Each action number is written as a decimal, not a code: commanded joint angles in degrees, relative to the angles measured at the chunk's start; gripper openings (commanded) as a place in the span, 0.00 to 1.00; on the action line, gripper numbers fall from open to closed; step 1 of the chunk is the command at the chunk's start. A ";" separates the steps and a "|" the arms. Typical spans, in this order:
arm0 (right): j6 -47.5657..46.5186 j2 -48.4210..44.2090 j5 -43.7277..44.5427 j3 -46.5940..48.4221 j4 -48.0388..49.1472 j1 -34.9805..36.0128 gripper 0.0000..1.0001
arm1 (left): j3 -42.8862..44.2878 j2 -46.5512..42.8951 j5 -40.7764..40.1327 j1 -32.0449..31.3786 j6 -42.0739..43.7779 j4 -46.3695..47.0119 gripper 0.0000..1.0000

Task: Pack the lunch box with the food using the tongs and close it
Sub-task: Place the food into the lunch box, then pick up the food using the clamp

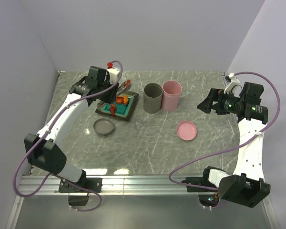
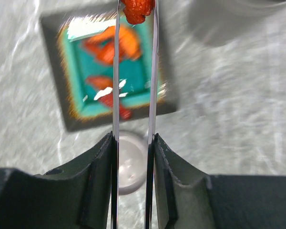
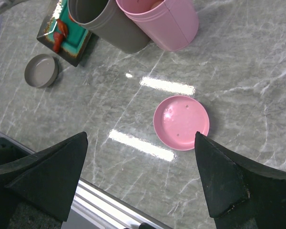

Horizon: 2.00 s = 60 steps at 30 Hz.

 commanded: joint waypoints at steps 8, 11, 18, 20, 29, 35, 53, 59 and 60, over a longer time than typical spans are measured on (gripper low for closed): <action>0.14 -1.39 -0.39 0.22 0.79 -0.52 1.00 | 6.71 -4.15 4.71 -9.84 0.00 1.35 0.30; 0.22 -1.30 -0.39 0.13 0.87 -0.52 1.00 | 7.59 -3.01 4.63 -11.43 0.62 1.09 0.30; 0.14 -1.74 -0.13 -0.13 0.79 -0.52 1.00 | 9.79 -0.02 5.25 -13.01 0.88 1.26 0.31; 0.14 -1.74 -0.04 -0.13 0.79 -0.52 1.00 | 10.40 0.86 5.16 -13.45 1.06 0.82 0.32; 0.22 -1.65 -0.13 -0.04 0.79 -0.52 1.00 | 10.76 2.00 4.80 -13.63 0.97 0.38 0.43; 0.22 -1.74 -0.13 -0.04 0.79 -0.52 1.00 | 11.46 1.65 5.24 -13.63 1.15 0.38 0.59; -0.22 -1.21 -0.57 -0.04 0.61 -0.52 1.00 | 0.84 -10.73 10.61 3.23 2.38 -6.11 0.55; -0.22 -1.21 -0.83 -0.31 0.87 -0.52 1.00 | -10.15 -16.89 8.85 9.57 5.01 -7.79 0.56; -0.13 -1.12 -0.83 -0.31 0.87 -0.44 1.00 | -12.60 -17.94 8.59 10.62 5.28 -7.70 0.56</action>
